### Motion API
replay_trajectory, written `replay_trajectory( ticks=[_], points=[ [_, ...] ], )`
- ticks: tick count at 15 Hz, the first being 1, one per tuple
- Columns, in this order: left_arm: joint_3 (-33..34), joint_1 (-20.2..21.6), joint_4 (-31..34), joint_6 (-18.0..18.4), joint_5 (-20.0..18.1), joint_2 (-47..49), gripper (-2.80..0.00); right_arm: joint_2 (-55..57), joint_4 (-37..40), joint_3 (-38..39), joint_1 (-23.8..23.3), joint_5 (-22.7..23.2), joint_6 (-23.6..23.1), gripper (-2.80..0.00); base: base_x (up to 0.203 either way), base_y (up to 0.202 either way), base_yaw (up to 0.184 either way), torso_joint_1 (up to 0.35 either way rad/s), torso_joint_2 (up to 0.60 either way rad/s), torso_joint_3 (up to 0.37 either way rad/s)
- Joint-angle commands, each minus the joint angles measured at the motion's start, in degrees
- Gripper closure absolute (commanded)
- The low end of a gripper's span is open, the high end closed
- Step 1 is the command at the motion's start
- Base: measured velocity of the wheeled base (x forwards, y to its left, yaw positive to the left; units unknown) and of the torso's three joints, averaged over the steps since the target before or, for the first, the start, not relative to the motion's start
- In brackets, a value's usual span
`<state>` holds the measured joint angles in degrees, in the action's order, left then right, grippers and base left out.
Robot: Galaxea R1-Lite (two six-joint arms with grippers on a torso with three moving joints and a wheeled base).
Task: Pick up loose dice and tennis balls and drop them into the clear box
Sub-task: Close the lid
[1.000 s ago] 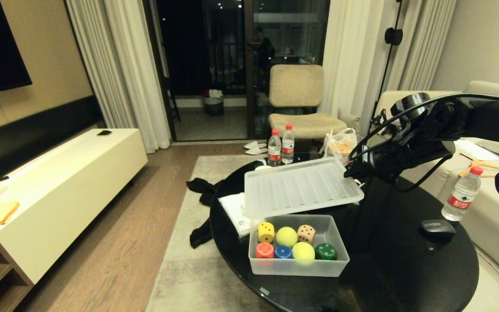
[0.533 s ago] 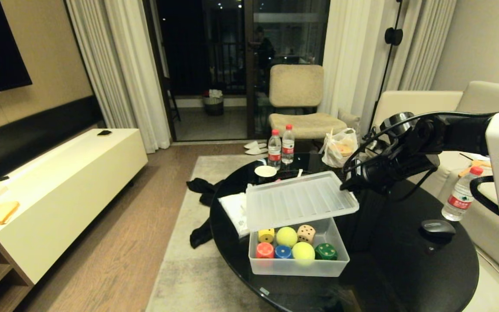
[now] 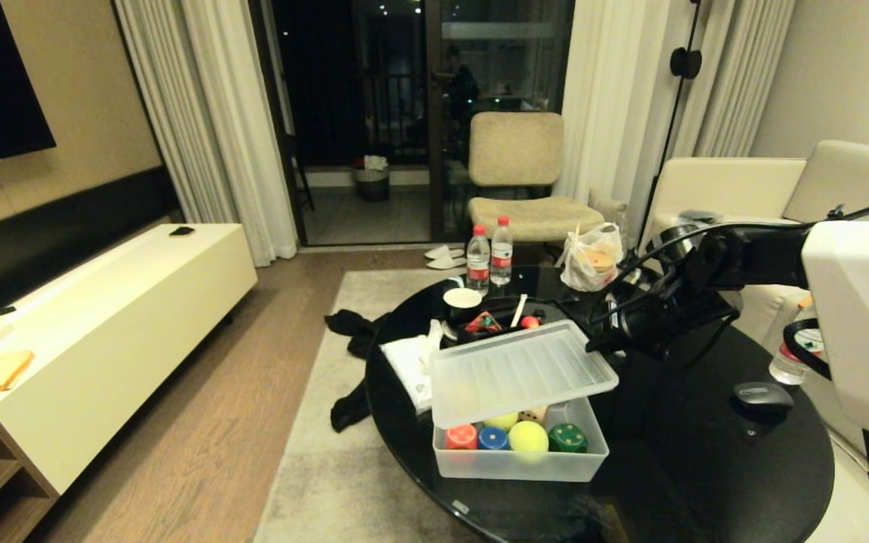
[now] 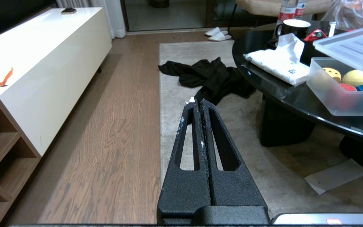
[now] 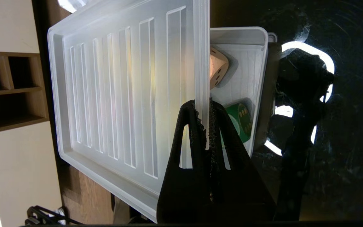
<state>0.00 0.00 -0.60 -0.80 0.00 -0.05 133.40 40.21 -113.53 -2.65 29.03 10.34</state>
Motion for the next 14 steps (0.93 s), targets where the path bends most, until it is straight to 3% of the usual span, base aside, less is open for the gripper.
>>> replay_trajectory(
  ticks=[1, 14],
  points=[
    [0.18, 0.0, -0.02, -0.02, 0.0, 0.05, 0.0, 1.24, -1.18, -0.02, -0.08, 0.23, 0.19, 0.0, 0.0, 0.0, 0.0, 0.0, 0.0, 0.0],
    [0.18, 0.0, -0.02, 0.01, 0.0, 0.05, 0.0, 3.77, -2.07, -0.02, -0.03, -0.2, -0.03, 0.0, 0.0, 0.0, 0.0, 0.0, 0.0, 0.0]
  ],
)
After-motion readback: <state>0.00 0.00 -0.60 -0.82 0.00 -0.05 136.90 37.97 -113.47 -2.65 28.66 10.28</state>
